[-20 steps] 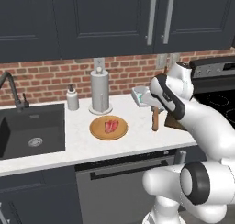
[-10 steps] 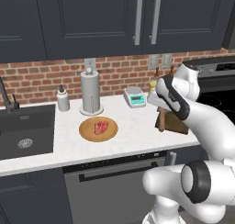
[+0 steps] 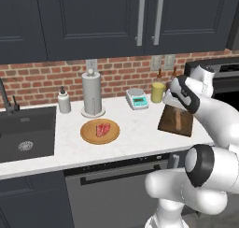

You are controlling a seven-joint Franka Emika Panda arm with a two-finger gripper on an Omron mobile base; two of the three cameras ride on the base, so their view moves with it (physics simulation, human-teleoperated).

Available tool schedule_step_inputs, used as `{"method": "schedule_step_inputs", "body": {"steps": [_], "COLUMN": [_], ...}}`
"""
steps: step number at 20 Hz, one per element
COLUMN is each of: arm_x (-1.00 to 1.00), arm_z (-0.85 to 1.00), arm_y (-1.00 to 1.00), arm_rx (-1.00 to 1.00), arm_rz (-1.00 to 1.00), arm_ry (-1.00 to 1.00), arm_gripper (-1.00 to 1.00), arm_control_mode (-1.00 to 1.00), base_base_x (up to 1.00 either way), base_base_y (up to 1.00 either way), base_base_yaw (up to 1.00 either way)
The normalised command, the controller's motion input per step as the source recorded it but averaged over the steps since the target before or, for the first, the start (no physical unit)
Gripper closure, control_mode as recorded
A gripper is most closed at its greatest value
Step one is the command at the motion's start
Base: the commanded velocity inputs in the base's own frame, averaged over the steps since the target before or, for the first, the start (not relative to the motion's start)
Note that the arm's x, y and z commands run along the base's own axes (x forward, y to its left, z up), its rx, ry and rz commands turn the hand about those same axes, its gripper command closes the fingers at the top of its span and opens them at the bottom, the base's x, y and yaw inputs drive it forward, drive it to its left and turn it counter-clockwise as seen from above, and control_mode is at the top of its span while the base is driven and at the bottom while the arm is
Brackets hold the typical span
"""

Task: Pick up the knife from the drawer and place it on the cutting board. Then place the meat from the plate to the cutting board.

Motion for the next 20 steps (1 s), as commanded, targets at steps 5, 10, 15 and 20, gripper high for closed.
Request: {"method": "schedule_step_inputs", "body": {"steps": [5, 10, 15, 20], "arm_x": [0.36, 0.23, 0.44, 0.39], "arm_z": [-0.1, -0.26, -0.37, -0.35], "arm_y": [-0.64, -0.59, -0.49, -0.19], "arm_rx": [-0.13, -0.09, 0.01, 0.02], "arm_rz": [-0.04, -0.1, -0.16, -0.03], "arm_ry": [0.02, 0.0, 0.0, 0.0], "arm_gripper": [1.0, 1.0, 1.0, 1.0], "arm_control_mode": [-1.0, -1.0, -1.0, -1.0], "base_base_x": [0.0, 0.0, 0.0, 0.0], "base_base_y": [0.0, 0.0, 0.0, 0.0], "base_base_yaw": [0.0, 0.0, 0.0, 0.0]}}
